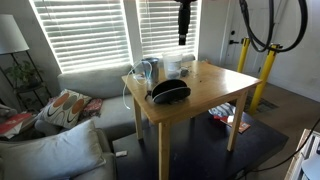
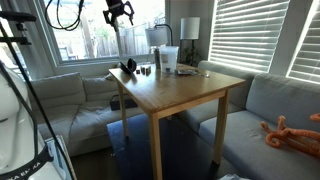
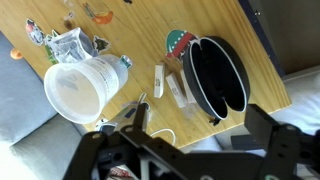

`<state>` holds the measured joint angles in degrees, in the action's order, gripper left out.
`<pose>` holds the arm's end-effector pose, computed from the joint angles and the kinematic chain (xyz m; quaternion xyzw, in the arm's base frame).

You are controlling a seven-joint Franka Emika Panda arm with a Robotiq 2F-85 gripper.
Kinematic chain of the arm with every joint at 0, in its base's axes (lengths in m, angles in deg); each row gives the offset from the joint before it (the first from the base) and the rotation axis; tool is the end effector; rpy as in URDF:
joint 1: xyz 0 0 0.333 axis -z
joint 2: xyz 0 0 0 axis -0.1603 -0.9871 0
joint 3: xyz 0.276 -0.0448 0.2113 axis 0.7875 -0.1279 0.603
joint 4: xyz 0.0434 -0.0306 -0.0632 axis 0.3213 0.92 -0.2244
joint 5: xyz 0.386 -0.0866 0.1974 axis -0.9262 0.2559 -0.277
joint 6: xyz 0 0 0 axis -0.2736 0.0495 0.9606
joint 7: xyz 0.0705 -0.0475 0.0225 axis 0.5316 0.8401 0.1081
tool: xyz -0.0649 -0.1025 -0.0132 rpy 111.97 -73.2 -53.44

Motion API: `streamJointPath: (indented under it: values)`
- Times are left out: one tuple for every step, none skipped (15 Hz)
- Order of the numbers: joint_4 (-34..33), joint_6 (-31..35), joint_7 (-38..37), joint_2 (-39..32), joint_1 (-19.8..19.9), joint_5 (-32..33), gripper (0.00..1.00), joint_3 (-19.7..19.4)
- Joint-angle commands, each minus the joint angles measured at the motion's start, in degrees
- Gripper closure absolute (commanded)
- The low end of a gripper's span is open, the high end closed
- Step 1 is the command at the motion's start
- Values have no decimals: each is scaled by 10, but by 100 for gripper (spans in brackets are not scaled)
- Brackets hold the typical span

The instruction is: Move the black pouch to the bottom left side of the table

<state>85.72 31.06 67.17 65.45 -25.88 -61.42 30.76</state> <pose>0.4774 0.2756 0.6299 0.9250 0.3450 0.0950 0.1275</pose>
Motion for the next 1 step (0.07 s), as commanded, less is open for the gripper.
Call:
streamJointPath:
  values:
    - [1,1,1,1,7,-1,0,6]
